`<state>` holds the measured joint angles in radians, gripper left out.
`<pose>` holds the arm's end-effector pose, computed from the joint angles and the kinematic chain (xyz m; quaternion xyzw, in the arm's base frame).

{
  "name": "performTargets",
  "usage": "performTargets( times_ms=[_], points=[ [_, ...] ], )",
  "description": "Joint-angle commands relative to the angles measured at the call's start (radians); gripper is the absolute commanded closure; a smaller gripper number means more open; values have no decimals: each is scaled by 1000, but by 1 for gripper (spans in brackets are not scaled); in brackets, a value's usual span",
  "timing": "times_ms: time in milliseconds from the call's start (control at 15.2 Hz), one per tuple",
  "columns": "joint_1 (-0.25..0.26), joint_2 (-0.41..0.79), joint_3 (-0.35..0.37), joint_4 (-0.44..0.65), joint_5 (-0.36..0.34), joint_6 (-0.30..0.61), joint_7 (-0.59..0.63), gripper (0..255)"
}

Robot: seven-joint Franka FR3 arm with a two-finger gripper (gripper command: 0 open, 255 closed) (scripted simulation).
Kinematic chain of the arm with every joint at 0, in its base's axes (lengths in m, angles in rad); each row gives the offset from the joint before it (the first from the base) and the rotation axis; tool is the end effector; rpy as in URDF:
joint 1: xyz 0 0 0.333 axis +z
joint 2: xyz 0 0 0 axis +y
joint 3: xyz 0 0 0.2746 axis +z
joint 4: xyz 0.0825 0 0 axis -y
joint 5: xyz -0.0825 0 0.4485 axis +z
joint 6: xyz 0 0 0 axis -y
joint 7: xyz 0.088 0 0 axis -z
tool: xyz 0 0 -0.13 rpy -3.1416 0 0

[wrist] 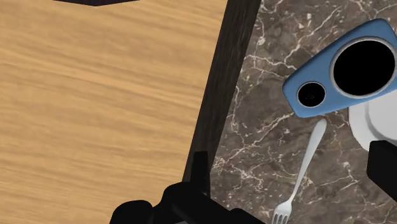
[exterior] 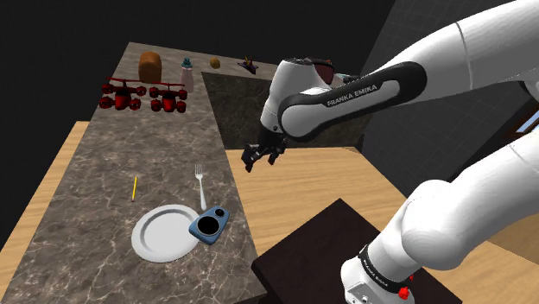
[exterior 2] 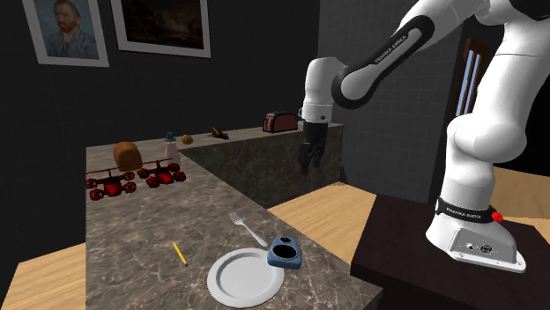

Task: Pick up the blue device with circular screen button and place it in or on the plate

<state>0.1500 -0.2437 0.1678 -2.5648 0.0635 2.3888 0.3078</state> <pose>0.4710 0.1505 0.2486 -0.9993 0.0192 -0.0304 0.0122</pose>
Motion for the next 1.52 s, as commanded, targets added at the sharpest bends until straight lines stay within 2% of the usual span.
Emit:
performTargets(
  times_ms=[0, 330, 858, 1386, 1452],
  points=[
    [5, 70, 14, 4, -3, 56, 16, 0],
    [25, 259, 50, 46, -34, 174, 85, 0],
    [31, 378, 44, 46, -81, 289, 121, 0],
    [32, 378, 43, 46, -80, 289, 121, 0],
    [32, 378, 43, 46, -80, 289, 121, 255]
  ],
)
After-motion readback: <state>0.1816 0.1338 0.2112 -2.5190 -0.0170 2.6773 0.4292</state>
